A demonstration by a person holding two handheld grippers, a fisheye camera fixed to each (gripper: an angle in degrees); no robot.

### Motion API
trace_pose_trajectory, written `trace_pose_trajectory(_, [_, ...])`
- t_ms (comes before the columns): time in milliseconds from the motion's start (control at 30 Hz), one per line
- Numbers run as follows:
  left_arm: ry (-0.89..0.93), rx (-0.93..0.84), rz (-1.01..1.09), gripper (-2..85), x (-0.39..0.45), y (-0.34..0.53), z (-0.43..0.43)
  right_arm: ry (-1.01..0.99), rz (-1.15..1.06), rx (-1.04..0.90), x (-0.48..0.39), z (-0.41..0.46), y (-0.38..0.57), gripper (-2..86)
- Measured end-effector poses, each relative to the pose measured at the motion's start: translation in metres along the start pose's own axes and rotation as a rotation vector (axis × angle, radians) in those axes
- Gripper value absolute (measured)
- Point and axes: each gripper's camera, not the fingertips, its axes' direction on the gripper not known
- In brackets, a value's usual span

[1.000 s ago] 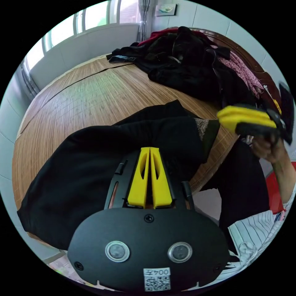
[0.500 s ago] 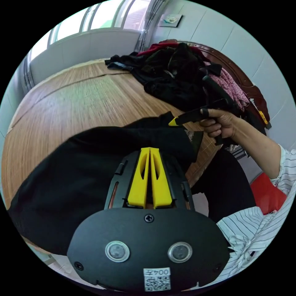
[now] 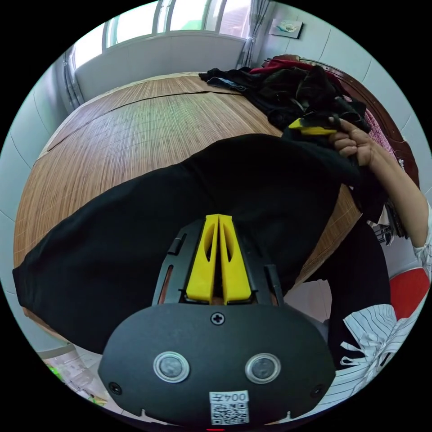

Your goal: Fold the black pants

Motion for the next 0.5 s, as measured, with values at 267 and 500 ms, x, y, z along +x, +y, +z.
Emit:
trace_pose_trajectory(267, [-0.004, 0.011, -0.007, 0.3, -0.024, -0.018, -0.018, 0.092, -0.322, -0.087, -0.042, -0.03, 0.057, 9.5])
trace_pose_trajectory(500, [0.08, -0.03, -0.071, 1.7, -0.067, -0.05, -0.049, 0.171, -0.721, -0.034, -0.123, 0.018, 0.148, 17.4])
